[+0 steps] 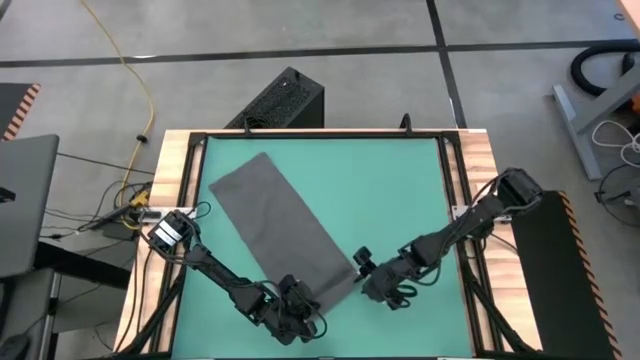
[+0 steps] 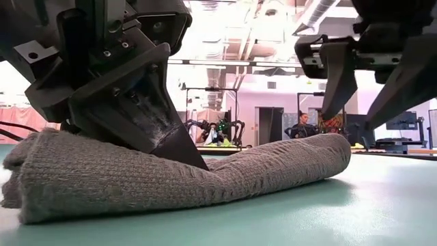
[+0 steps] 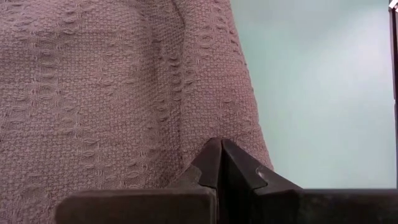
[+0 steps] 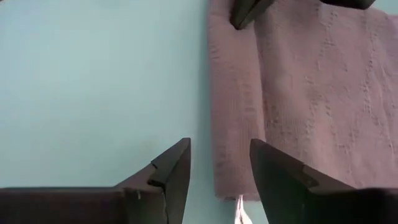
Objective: Roll towel
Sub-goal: Roll the black towel
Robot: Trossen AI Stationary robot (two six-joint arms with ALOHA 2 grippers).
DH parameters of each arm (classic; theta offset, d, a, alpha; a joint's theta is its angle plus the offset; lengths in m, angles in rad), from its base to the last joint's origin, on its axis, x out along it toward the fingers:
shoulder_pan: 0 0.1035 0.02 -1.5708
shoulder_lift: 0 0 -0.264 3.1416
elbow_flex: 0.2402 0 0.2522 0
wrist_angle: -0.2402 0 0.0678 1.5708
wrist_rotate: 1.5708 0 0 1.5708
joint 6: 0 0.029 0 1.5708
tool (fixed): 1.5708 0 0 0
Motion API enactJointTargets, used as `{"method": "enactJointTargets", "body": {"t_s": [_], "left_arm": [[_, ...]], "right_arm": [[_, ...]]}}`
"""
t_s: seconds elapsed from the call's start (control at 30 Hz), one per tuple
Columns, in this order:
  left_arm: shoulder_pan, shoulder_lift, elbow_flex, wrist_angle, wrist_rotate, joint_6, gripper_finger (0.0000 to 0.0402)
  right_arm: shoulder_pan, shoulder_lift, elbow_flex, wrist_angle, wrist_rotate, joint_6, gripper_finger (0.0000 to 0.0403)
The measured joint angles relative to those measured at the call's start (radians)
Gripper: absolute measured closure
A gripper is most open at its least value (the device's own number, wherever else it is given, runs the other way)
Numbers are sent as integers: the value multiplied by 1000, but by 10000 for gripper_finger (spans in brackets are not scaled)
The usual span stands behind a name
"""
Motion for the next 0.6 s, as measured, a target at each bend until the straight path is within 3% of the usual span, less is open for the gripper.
{"method": "enactJointTargets", "body": {"t_s": [0.13, 0.27, 0.37, 0.47, 0.6], "left_arm": [[0, 0, 0, 0, 0, 0, 401], [-1, 1, 0, -1, 1, -6, 401], [-1, 1, 0, -2, 2, -5, 401], [-1, 1, 0, -3, 3, -5, 401], [-2, 1, -1, -3, 5, -5, 401]], "right_arm": [[-10, 59, -25, 75, 10, -8, 217], [-10, 109, -26, 97, 127, -31, 222], [-18, 140, -26, 134, 157, -53, 233], [-39, 172, -26, 171, 156, -63, 261], [-79, 195, -22, 173, 73, -30, 334]]}}
